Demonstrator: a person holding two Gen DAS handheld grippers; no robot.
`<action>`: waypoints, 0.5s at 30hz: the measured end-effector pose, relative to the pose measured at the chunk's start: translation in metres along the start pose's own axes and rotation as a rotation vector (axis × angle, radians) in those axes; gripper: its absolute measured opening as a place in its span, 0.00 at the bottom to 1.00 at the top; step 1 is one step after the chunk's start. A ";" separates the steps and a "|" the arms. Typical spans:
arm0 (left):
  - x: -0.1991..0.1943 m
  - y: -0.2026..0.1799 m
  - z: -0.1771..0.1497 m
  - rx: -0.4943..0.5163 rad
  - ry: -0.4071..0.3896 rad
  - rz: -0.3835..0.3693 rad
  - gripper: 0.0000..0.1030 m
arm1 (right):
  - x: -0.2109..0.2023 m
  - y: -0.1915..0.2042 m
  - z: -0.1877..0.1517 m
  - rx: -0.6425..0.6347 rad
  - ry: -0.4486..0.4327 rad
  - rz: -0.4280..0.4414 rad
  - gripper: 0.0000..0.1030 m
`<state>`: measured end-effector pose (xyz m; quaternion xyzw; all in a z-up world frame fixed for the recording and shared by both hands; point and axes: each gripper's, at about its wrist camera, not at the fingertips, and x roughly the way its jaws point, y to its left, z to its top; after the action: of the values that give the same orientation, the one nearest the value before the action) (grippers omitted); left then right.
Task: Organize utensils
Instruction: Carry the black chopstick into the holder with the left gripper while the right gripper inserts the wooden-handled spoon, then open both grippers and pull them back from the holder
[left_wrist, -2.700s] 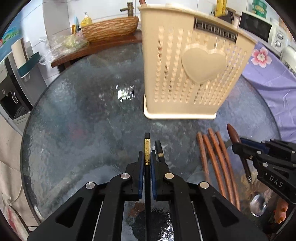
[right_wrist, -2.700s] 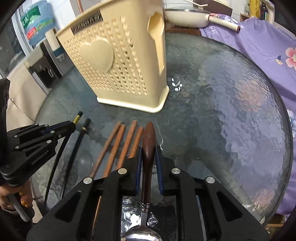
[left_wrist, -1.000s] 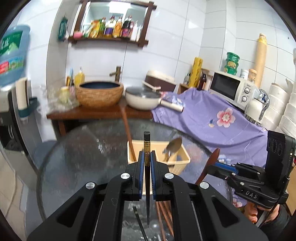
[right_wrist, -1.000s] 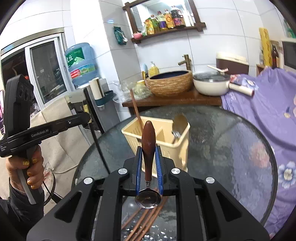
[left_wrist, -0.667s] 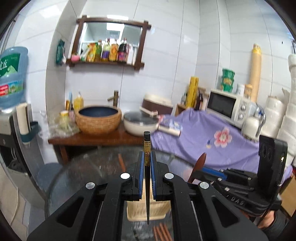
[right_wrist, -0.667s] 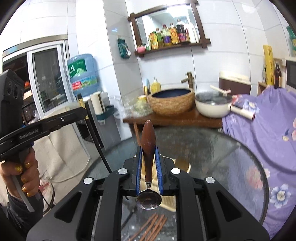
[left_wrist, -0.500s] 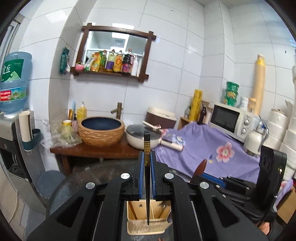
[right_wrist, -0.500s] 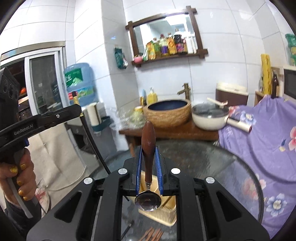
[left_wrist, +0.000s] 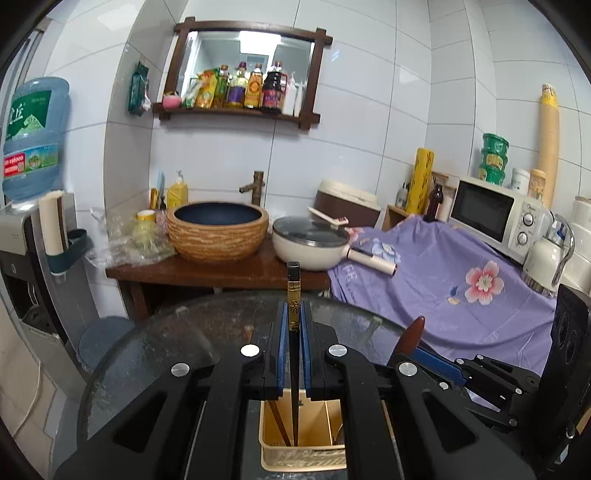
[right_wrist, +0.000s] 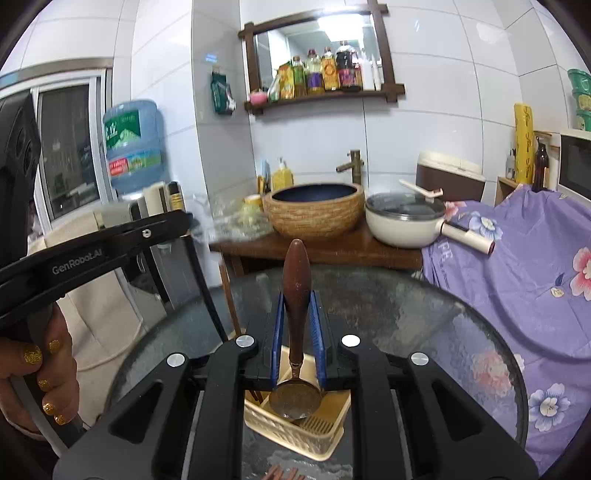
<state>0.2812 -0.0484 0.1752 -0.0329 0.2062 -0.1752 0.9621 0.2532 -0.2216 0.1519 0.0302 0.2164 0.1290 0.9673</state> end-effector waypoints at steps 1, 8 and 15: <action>0.003 0.000 -0.006 0.003 0.010 0.002 0.06 | 0.002 0.001 -0.004 -0.004 0.007 -0.001 0.15; 0.022 0.003 -0.039 0.012 0.083 0.009 0.06 | 0.016 0.006 -0.031 -0.022 0.050 -0.011 0.15; 0.029 0.002 -0.058 0.033 0.096 0.032 0.07 | 0.025 0.002 -0.045 -0.021 0.085 -0.026 0.15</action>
<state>0.2831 -0.0561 0.1104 -0.0056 0.2496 -0.1646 0.9542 0.2548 -0.2130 0.1010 0.0115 0.2560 0.1197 0.9592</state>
